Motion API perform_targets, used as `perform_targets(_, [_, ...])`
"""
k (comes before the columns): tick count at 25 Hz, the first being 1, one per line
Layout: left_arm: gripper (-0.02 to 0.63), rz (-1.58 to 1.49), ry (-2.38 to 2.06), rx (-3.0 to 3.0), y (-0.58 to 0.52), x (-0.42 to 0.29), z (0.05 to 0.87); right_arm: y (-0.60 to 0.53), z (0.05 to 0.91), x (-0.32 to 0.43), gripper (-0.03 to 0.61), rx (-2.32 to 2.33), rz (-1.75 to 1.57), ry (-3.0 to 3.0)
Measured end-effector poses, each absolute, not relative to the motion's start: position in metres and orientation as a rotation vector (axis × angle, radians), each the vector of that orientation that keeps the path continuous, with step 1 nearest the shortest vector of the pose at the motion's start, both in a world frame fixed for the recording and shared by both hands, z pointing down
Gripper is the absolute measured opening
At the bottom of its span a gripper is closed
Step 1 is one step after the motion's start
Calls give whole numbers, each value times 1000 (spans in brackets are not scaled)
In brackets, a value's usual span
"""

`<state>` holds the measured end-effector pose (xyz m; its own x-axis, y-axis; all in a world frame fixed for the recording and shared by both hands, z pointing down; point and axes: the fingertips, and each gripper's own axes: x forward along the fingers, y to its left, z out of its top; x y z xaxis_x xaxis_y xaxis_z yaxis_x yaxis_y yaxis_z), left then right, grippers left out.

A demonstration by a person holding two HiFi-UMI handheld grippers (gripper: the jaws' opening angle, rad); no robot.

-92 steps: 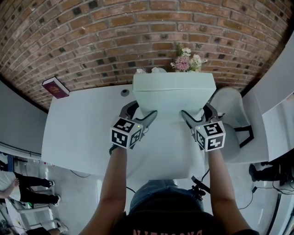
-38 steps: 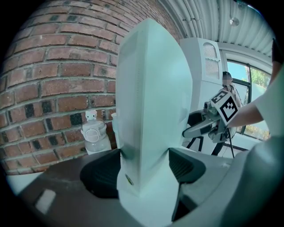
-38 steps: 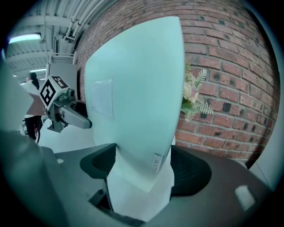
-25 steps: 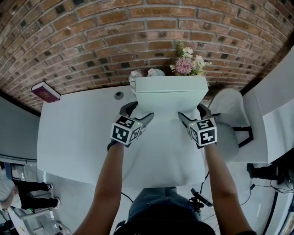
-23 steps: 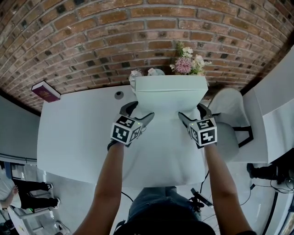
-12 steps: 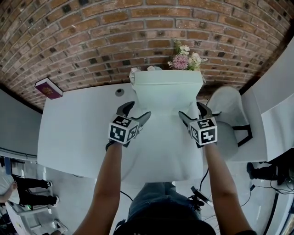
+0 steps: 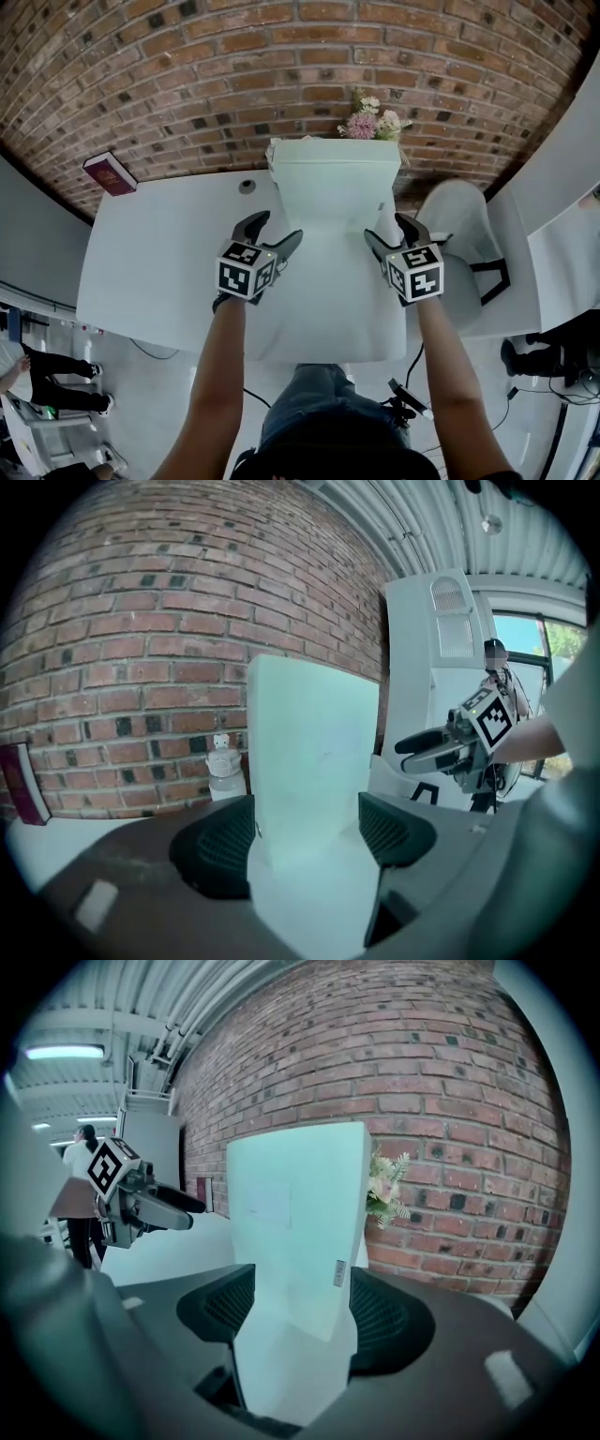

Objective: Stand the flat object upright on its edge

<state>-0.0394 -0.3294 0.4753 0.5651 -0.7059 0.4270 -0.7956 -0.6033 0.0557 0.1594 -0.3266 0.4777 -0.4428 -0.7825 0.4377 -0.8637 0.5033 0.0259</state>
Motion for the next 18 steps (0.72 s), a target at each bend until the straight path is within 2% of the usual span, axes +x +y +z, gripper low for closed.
perform_targets(3, [351,516,-1287,2562,-320,-39,464,-316,470,159,277,1356,262,-2387])
perform_targets(10, [239,452,-1388,2572,-296,-35,441,-294,453,163,148,1364,204,-2441])
perform_targets(14, [141,421,-1436,2574,-283,-34,426,-282,437,164,76,1367,161,-2469])
perform_targets(17, [2,431,-1464,2582,-274,-31,417,-272,423,163,0,1364,118,-2495])
perform_targets(18, [2,426,-1470,2587,-272,-31,413,-269,420,162,0,1357,111,-2507])
